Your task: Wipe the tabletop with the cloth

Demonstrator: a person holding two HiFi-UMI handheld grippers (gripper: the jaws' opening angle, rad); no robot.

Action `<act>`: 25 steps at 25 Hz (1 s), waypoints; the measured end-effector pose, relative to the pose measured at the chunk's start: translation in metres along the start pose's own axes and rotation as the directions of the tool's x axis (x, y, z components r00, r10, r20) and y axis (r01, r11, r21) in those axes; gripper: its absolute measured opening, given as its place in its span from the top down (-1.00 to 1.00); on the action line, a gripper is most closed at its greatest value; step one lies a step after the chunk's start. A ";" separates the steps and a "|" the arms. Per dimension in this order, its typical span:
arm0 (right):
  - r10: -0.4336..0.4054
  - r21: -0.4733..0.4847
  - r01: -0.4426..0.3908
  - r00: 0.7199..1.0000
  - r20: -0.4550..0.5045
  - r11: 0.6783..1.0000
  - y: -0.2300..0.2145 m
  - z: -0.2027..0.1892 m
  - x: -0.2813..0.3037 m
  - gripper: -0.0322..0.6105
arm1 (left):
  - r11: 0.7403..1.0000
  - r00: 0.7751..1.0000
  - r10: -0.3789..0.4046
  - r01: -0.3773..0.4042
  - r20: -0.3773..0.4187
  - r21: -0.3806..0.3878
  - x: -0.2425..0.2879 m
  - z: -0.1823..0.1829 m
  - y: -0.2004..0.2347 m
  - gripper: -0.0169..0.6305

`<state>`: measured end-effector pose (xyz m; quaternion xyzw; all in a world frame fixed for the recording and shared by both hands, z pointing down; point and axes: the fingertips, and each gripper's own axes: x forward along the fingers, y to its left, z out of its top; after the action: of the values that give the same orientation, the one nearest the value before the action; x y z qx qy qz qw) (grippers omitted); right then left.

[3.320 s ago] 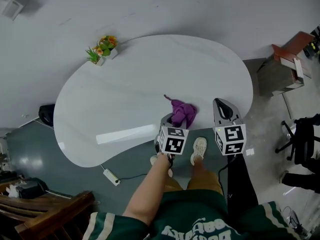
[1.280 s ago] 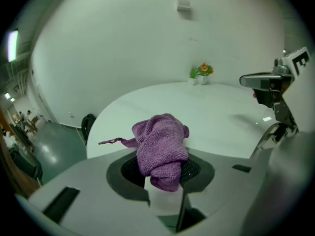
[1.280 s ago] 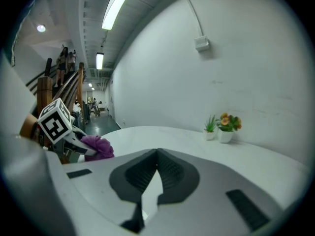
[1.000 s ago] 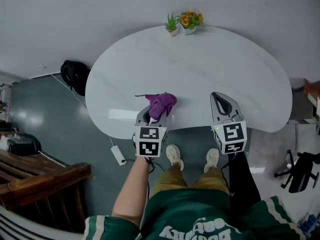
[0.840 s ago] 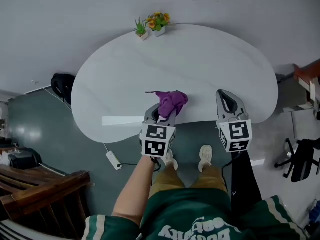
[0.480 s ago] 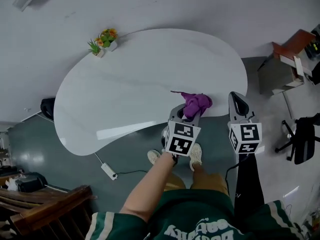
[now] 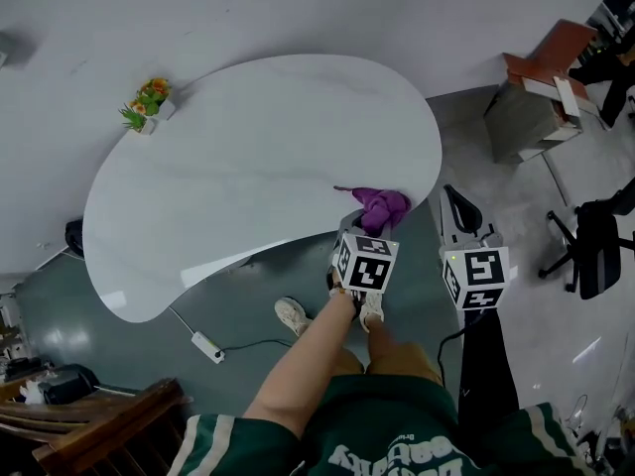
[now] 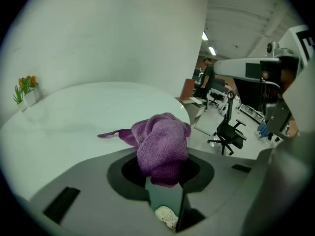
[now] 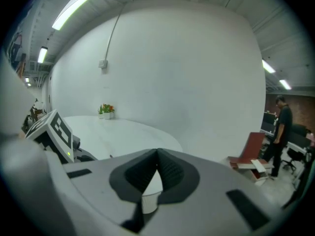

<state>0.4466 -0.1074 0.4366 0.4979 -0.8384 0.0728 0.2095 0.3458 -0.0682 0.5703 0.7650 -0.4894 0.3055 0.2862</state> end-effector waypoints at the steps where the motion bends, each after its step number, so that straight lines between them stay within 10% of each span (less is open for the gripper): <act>1: 0.007 0.001 -0.007 1.000 0.003 1.000 0.001 0.000 0.001 0.89 | 1.000 1.000 0.004 -0.004 0.003 -0.003 -0.001 0.000 0.001 0.56; 25: 0.302 -0.110 -0.304 0.953 -0.037 0.946 0.249 0.029 0.058 0.89 | 0.954 0.976 0.216 -0.202 0.040 -0.223 -0.121 -0.102 0.194 0.55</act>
<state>0.1988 -0.0409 0.4562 0.3497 -0.9056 0.0606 0.2321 0.1066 0.0071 0.5726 0.6824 -0.6068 0.2542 0.3185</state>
